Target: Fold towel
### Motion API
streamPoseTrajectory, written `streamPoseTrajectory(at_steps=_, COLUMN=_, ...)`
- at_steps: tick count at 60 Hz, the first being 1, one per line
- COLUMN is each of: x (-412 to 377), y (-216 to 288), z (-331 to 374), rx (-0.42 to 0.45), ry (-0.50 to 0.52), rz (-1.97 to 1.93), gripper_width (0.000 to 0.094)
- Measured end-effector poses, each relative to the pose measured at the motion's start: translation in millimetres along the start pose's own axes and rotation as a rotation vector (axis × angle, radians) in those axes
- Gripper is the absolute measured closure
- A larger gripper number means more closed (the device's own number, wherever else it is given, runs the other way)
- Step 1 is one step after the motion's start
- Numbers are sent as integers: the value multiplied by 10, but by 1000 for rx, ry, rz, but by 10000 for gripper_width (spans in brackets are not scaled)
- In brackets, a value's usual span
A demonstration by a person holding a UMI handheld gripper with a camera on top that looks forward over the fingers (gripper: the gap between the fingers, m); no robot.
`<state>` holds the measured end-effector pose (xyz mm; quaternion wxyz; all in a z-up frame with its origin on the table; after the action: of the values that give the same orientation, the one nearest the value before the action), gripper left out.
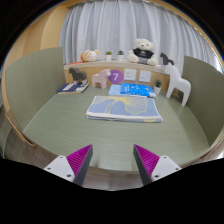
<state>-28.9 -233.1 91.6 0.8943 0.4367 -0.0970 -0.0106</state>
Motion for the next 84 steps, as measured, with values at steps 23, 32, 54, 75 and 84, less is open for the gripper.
streamPoseTrajectory(at_steps=23, x=-1348, y=1295, z=-1717, rx=19, ry=35, rz=27, gripper_width=193)
streamPoseTrajectory(at_steps=32, x=-1612, y=1398, z=-2277, rx=-37, ry=23, rz=71, gripper_width=293)
streamPoseTrajectory(at_steps=54, x=-1432, y=1289, z=-2480, rx=-70, ry=-57, rz=80, gripper_width=901)
streamPoseTrajectory(at_steps=75, x=-502, y=2040, z=-1980, rx=7, ry=-101, rz=105, gripper_width=914)
streamPoseTrajectory(at_steps=84, x=453, y=2277, z=-1891, rx=62, ry=-146, rz=78, gripper_width=907)
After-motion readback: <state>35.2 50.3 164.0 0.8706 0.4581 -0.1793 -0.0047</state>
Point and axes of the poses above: the point between the fingertips, and its own axes, seen from behind it with the camera up: x to the right, y up, z backward, against the way the camera looks, the point moved 5 cm from there along z, backward, against the way the camera looks, and after that the axes turned 14 degrees about -y, right-handed, at the moved point
